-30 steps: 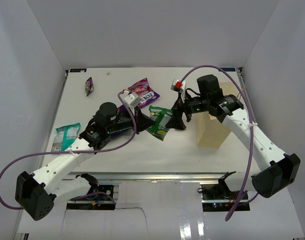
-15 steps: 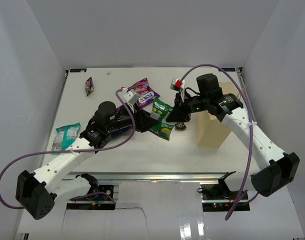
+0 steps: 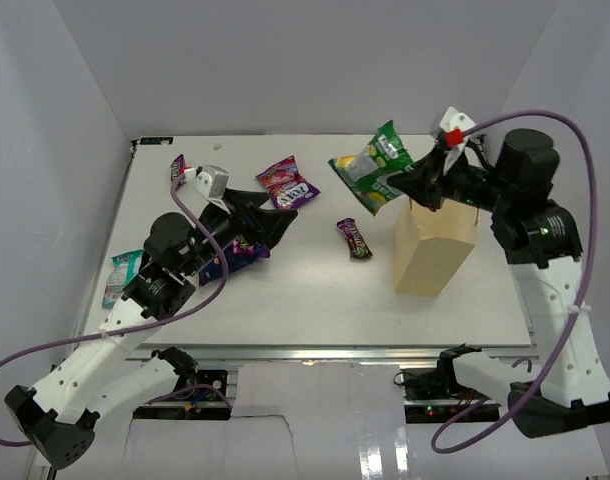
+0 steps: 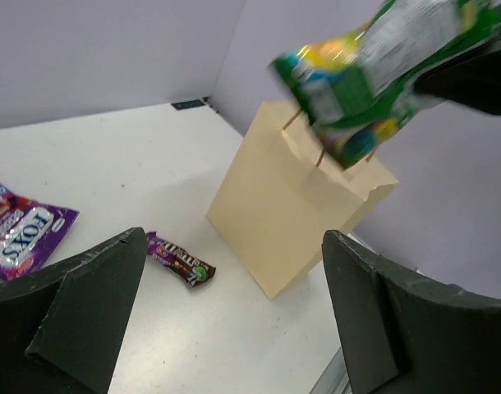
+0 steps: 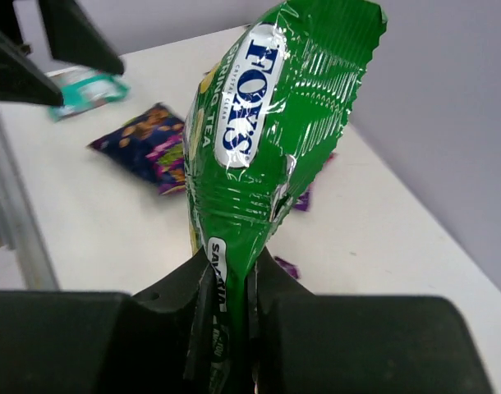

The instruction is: Place the snacks into the paper bag

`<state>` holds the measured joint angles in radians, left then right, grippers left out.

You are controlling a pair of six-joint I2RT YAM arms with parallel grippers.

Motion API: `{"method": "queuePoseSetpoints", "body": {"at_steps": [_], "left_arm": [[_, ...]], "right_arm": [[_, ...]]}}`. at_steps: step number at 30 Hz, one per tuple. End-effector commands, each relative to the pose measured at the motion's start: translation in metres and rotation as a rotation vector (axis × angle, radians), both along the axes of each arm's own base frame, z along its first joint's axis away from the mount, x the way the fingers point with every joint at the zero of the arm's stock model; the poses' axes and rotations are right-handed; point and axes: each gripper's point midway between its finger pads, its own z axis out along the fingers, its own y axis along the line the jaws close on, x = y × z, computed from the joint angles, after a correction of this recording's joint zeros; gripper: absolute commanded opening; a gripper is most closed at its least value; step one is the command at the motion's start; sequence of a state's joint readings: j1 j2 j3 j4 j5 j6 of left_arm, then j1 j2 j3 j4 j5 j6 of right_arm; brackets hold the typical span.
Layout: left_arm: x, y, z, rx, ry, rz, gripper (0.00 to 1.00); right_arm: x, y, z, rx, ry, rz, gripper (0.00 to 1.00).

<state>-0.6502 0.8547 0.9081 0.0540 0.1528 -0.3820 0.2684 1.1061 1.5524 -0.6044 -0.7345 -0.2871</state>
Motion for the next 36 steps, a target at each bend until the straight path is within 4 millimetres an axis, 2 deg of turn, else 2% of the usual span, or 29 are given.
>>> {"method": "queuePoseSetpoints", "body": {"at_steps": [1,3,4,5,6,8,9,12,14,15,16,18,19,20,23,24,25,28,29,30,31,32,34,35,36], "left_arm": [[0.013,0.002,-0.043,0.081,0.148,0.056,0.98],[0.016,-0.002,-0.059,0.094,0.201,0.051,0.98],[0.016,-0.004,-0.062,0.096,0.210,0.046,0.98],[0.017,-0.006,-0.066,0.100,0.217,0.042,0.98],[0.019,-0.008,-0.070,0.102,0.227,0.039,0.98],[0.020,-0.010,-0.075,0.103,0.243,0.037,0.98],[0.024,-0.012,-0.079,0.109,0.256,0.038,0.98],[0.034,-0.016,-0.093,0.118,0.318,0.063,0.98],[0.040,-0.020,-0.095,0.106,0.354,0.070,0.98],[0.043,-0.023,-0.099,0.105,0.376,0.071,0.98],[0.050,-0.028,-0.104,0.095,0.417,0.074,0.97],[0.055,-0.036,-0.111,0.080,0.464,0.070,0.94],[0.062,-0.043,-0.121,0.081,0.504,0.067,0.93],[0.063,-0.052,-0.123,0.051,0.544,0.043,0.91],[0.074,-0.074,-0.147,0.028,0.680,0.011,0.90],[0.077,-0.080,-0.154,0.034,0.711,0.000,0.89],[0.083,-0.090,-0.169,0.051,0.759,-0.006,0.88],[0.090,-0.104,-0.190,0.042,0.864,-0.001,0.88],[0.097,-0.111,-0.206,0.058,0.917,0.022,0.87],[0.102,-0.114,-0.213,0.056,0.952,0.047,0.86],[0.099,-0.115,-0.227,0.093,1.005,0.074,0.86],[0.109,-0.124,-0.240,0.113,1.044,0.108,0.85],[0.115,-0.132,-0.258,0.138,1.108,0.162,0.83],[0.111,-0.130,-0.274,0.185,1.169,0.208,0.82],[0.120,-0.140,-0.285,0.206,1.187,0.226,0.82]], "right_arm": [[0.003,-0.040,0.060,0.069,-0.206,-0.230,0.08],[0.011,-0.064,0.065,0.085,-0.225,-0.370,0.08],[0.004,-0.073,0.078,0.109,-0.269,-0.418,0.08],[0.003,-0.081,0.082,0.126,-0.279,-0.465,0.08],[0.004,-0.100,0.089,0.146,-0.300,-0.574,0.08],[0.008,-0.118,0.092,0.162,-0.308,-0.680,0.08],[0.011,-0.134,0.092,0.171,-0.304,-0.770,0.08],[0.016,-0.153,0.082,0.177,-0.281,-0.874,0.08],[0.024,-0.157,0.062,0.161,-0.240,-0.905,0.08],[0.026,-0.166,0.056,0.159,-0.229,-0.957,0.08],[0.031,-0.167,0.039,0.133,-0.199,-0.968,0.08],[0.034,-0.172,0.024,0.111,-0.183,-1.000,0.08],[0.036,-0.173,0.016,0.099,-0.168,-1.005,0.08],[0.040,-0.174,-0.001,0.076,-0.138,-1.011,0.08],[0.040,-0.169,-0.024,0.050,-0.099,-0.985,0.08],[0.040,-0.168,-0.028,0.044,-0.091,-0.975,0.11],[0.040,-0.166,-0.032,0.038,-0.082,-0.966,0.18],[0.040,-0.163,-0.038,0.028,-0.065,-0.946,0.32],[0.040,-0.163,-0.038,0.026,-0.069,-0.949,0.36],[0.039,-0.164,-0.036,0.026,-0.072,-0.950,0.40],[0.039,-0.164,-0.035,0.027,-0.077,-0.952,0.48],[0.038,-0.165,-0.033,0.028,-0.085,-0.954,0.52],[0.037,-0.164,-0.029,0.031,-0.094,-0.951,0.65],[0.037,-0.164,-0.027,0.031,-0.100,-0.949,0.68],[0.036,-0.165,-0.025,0.032,-0.105,-0.949,0.72]]}}
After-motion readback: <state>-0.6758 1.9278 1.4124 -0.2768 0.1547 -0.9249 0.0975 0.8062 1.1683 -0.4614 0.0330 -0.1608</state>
